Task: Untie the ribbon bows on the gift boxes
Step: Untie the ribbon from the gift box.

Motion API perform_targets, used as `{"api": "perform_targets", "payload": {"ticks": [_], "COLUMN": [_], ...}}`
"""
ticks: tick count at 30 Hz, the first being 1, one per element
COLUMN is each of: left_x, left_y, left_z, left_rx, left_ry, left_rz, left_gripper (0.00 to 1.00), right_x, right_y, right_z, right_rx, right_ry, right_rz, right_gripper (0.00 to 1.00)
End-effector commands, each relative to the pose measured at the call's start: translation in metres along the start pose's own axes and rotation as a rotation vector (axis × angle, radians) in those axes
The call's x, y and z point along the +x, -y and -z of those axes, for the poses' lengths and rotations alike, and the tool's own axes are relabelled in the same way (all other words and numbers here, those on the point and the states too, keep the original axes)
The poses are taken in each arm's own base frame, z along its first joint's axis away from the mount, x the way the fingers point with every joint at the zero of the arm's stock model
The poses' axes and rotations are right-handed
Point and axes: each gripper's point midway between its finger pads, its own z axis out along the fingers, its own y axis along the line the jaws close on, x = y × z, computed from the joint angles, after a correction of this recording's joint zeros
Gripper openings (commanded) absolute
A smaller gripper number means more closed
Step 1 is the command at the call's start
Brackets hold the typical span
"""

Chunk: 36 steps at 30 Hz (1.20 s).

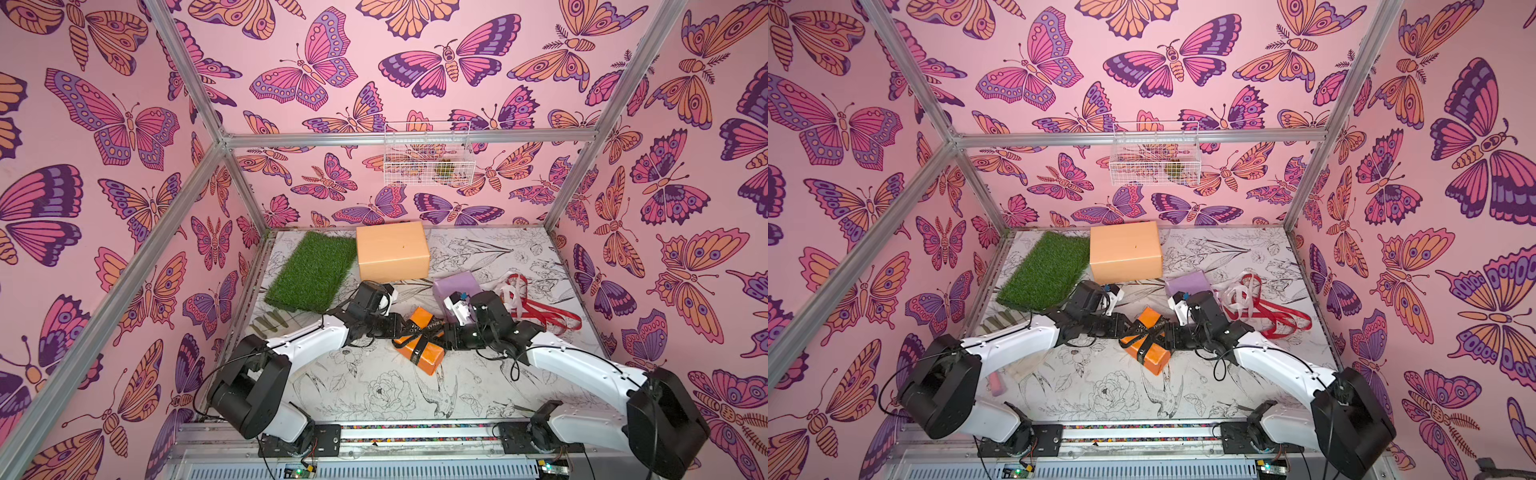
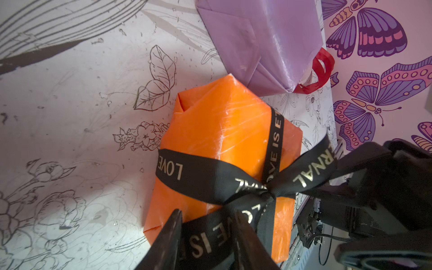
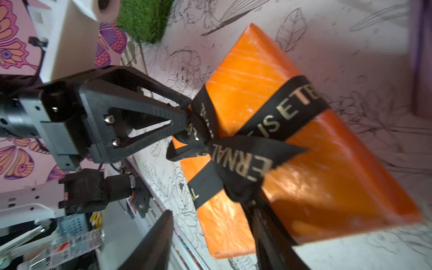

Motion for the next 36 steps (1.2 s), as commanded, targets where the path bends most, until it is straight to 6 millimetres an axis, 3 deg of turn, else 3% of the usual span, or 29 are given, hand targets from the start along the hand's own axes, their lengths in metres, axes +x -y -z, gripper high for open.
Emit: {"api": "perform_targets", "payload": {"ticks": [1, 6, 8, 12, 16, 25, 31, 36], "left_x": [0.003, 0.0, -0.001, -0.001, -0.002, 0.0, 0.001, 0.001], "left_y": [-0.001, 0.001, 0.001, 0.003, 0.003, 0.003, 0.001, 0.0], "left_z": [-0.001, -0.001, -0.001, 0.0, 0.002, 0.0, 0.0, -0.001], "left_rx": [-0.006, -0.002, -0.001, 0.0, -0.003, -0.001, -0.004, -0.011], "left_ry": [-0.021, -0.019, -0.02, -0.018, -0.015, -0.025, -0.026, -0.027], "left_rz": [0.005, 0.003, 0.005, 0.004, 0.002, 0.009, 0.009, 0.005], "left_gripper": [0.38, 0.38, 0.38, 0.38, 0.38, 0.38, 0.38, 0.38], "right_x": [0.006, 0.007, 0.007, 0.006, -0.011, -0.057, -0.065, -0.068], "right_y": [0.016, 0.007, 0.008, 0.017, 0.025, -0.003, -0.006, -0.02], "right_z": [0.018, 0.023, 0.021, 0.012, 0.004, -0.015, -0.026, -0.031], "right_rx": [0.131, 0.098, 0.103, 0.148, 0.194, 0.113, 0.097, 0.014], "right_ry": [0.005, 0.008, 0.005, -0.022, 0.035, 0.124, 0.118, 0.116], "right_rz": [0.063, 0.098, 0.105, 0.105, 0.084, 0.083, 0.081, 0.087], "right_gripper": [0.54, 0.26, 0.2, 0.19, 0.23, 0.3, 0.33, 0.35]}}
